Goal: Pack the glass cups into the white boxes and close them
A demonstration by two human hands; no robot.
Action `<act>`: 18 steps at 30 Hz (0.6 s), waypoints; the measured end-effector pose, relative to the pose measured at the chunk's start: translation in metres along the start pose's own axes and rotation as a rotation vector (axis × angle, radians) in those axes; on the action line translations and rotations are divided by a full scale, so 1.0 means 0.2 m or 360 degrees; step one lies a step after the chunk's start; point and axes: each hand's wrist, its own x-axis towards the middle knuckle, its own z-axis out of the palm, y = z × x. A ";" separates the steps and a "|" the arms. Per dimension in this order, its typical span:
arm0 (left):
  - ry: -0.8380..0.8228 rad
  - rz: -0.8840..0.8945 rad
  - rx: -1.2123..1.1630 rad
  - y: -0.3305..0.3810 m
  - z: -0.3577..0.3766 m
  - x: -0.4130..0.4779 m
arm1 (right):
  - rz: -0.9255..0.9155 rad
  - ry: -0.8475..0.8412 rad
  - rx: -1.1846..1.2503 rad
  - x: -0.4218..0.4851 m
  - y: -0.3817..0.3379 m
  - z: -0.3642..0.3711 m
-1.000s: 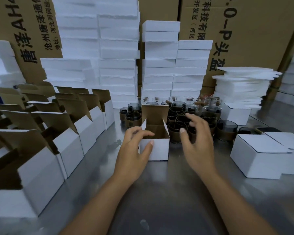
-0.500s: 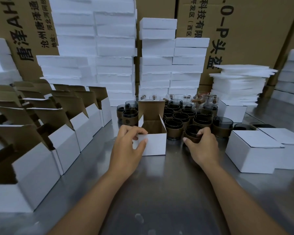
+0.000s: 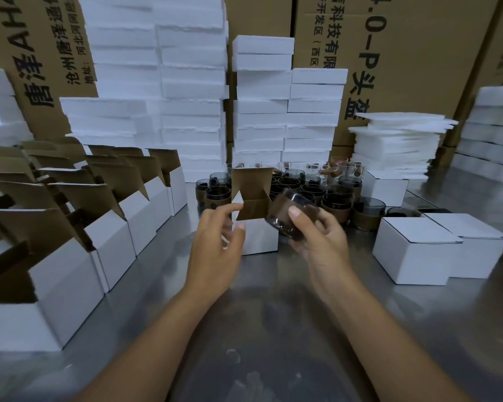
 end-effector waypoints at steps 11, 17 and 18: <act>-0.0434 -0.0529 -0.0820 0.07 0.04 -0.02 | 0.0221 -0.0442 0.0111 -0.07 0.03 0.02; -0.0414 -0.0566 -0.0929 0.07 0.04 -0.01 | 0.0426 -0.0394 0.0164 -0.04 0.03 0.03; -0.0406 -0.0566 -0.0948 0.07 0.04 -0.01 | 0.0475 -0.0369 0.0218 -0.04 0.03 0.03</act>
